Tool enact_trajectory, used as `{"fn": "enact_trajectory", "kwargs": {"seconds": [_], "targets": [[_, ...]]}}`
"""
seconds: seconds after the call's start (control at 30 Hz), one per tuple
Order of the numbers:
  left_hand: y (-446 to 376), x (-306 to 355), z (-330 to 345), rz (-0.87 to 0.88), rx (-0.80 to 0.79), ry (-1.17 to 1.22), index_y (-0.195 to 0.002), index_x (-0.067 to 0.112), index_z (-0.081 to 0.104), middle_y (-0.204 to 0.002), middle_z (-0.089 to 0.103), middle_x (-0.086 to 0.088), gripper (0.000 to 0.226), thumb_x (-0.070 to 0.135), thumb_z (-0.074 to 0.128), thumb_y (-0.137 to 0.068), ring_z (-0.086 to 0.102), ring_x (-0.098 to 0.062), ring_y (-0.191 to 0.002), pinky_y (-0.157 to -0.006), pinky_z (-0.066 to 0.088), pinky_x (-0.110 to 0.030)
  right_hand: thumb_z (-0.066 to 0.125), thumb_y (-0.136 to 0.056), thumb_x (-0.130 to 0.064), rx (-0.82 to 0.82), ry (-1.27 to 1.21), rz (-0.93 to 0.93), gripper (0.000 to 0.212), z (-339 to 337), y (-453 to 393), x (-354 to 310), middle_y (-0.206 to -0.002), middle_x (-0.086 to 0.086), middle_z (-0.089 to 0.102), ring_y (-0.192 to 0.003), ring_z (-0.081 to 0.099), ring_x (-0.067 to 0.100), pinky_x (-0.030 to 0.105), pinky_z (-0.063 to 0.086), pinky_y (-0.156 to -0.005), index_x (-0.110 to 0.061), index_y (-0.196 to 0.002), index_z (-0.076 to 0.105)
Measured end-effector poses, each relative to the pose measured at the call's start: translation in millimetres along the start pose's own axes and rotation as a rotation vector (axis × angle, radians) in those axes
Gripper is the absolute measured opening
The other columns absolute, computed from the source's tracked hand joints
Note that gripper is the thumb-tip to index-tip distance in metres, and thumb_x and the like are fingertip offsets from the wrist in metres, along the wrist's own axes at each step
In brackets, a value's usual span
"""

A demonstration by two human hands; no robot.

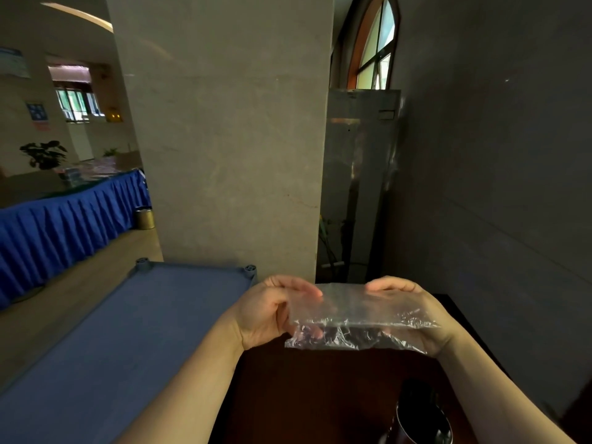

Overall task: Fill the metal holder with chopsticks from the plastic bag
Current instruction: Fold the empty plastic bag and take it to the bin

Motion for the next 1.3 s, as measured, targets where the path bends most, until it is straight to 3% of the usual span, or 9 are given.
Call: {"fn": "enact_trajectory", "kwargs": {"seconds": [0.17,0.3,0.43,0.6,0.7,0.87,1.1,1.2,1.3], "targets": [[3,2,-8,0.016,0.125,-0.176,-0.094,0.003,0.077,-0.124,0.058,-0.042,0.019,0.007,0.059,-0.097,0.039,-0.072,-0.123,-0.093,0.045,-0.049,0.051,-0.091,-0.018,0.075,-0.071,0.022,0.041,-10,1,6,-0.127,0.022,0.068,-0.098,0.071,0.040,0.052,0.058,-0.081,-0.014,-0.129,0.069],[10,6,-5,-0.006,0.174,-0.247,-0.088,0.005,0.078,-0.109,0.075,-0.024,0.029,0.003,0.052,-0.100,0.075,-0.032,-0.091,-0.061,0.061,-0.036,0.056,-0.085,-0.074,-0.034,0.016,0.138,0.072,-5,3,10,-0.133,0.010,0.068,-0.111,0.067,0.046,0.049,0.061,-0.073,-0.026,-0.138,0.061],[15,8,-7,0.005,0.236,-0.327,-0.088,0.005,0.077,-0.112,0.075,-0.022,0.038,0.000,0.043,-0.103,0.076,-0.026,-0.084,-0.056,0.060,-0.034,0.091,-0.072,-0.038,-0.095,0.171,0.195,0.080,-1,-2,11,-0.133,0.015,0.066,-0.101,0.072,0.039,0.040,0.061,-0.063,-0.028,-0.142,0.054],[20,10,0,0.079,0.306,-0.233,-0.137,0.018,0.060,-0.127,0.067,-0.027,0.038,0.006,0.045,-0.104,0.073,-0.029,-0.084,-0.065,0.061,-0.038,0.084,-0.073,0.004,-0.087,0.108,0.146,0.090,-4,-14,4,-0.111,0.028,0.070,-0.071,0.072,0.031,0.034,0.060,-0.052,-0.028,-0.147,0.044],[27,8,3,0.130,0.368,-0.053,-0.150,0.021,0.040,-0.136,0.061,-0.030,0.059,0.004,0.053,-0.095,0.066,-0.046,-0.110,-0.080,0.060,-0.048,0.078,-0.074,0.009,-0.023,0.120,0.068,0.089,-7,-19,0,-0.113,0.029,0.071,-0.079,0.074,0.033,0.035,0.061,-0.059,-0.026,-0.148,0.042],[21,-4,26,0.011,0.508,-0.056,-0.144,0.019,0.044,-0.133,0.065,-0.024,0.061,0.055,0.054,-0.094,0.063,-0.043,-0.121,-0.094,0.055,-0.058,0.082,-0.068,0.001,0.019,0.153,-0.049,0.090,-15,-16,-13,-0.115,0.021,0.074,-0.098,0.074,0.038,0.037,0.063,-0.077,-0.026,-0.145,0.045],[-8,-21,57,0.034,0.772,-0.185,-0.112,0.004,0.068,-0.101,0.079,-0.015,0.028,0.013,0.076,-0.087,0.077,-0.033,-0.095,-0.080,0.062,-0.045,0.084,-0.070,-0.012,0.098,0.209,-0.198,0.081,-38,2,-27,-0.117,0.012,0.075,-0.104,0.073,0.035,0.042,0.062,-0.084,-0.027,-0.142,0.049],[-16,-24,72,0.097,0.854,-0.244,-0.108,0.005,0.070,-0.096,0.080,-0.013,0.019,0.004,0.073,-0.089,0.078,-0.024,-0.081,-0.065,0.061,-0.033,0.079,-0.075,-0.041,0.159,0.266,-0.213,0.068,-50,15,-31,-0.114,0.004,0.077,-0.102,0.075,0.028,0.046,0.060,-0.088,-0.032,-0.137,0.053],[-24,-29,90,0.133,0.873,-0.354,-0.110,0.008,0.068,-0.097,0.080,-0.013,0.018,0.009,0.071,-0.092,0.078,-0.031,-0.088,-0.076,0.063,-0.043,0.064,-0.081,-0.061,0.235,0.326,-0.217,0.058,-59,27,-32,-0.114,-0.001,0.076,-0.103,0.074,0.021,0.045,0.059,-0.090,-0.029,-0.129,0.062]]}}
Point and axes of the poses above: each hand's wrist, its own y-axis away from the middle knuckle, its own z-axis out of the palm, x = y × z, the point moved 5 cm from there along -y, towards the middle knuckle
